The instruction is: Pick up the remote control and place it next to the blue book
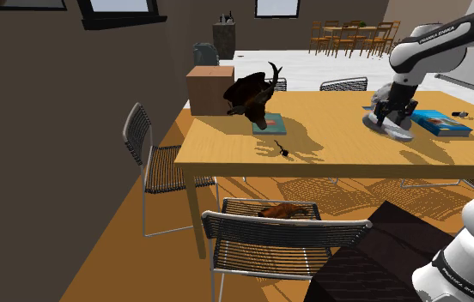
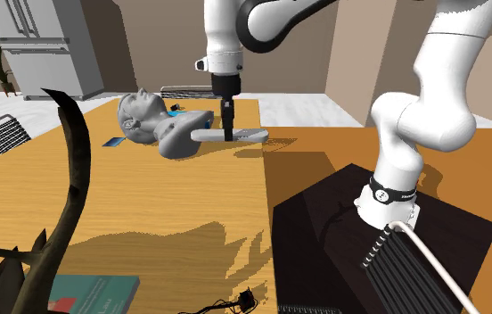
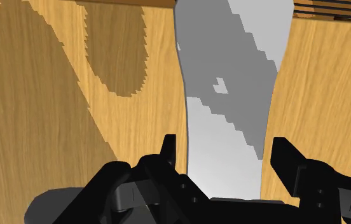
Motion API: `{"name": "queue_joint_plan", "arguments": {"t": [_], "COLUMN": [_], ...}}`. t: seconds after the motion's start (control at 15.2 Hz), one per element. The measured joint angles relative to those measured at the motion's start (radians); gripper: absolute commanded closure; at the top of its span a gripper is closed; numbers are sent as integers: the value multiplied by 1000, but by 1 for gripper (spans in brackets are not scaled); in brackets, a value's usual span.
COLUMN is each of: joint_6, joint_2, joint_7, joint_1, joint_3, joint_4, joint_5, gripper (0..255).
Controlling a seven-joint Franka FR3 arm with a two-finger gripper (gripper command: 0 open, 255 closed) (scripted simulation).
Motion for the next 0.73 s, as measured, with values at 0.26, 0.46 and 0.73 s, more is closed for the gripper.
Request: {"name": "queue_joint_plan", "arguments": {"t": [0.26,0.46,0.73], "joint_6": [5,-10,-11], "joint_2": [4,16,58], "joint_7": [-96,-171,-280], "joint_1": [-43,-74,-117], "joint_3": [-57,-101,-162], "joint_4": [-1,28,69], "joint_5": [-9,-10,0], "gripper": [255,255,255]}}
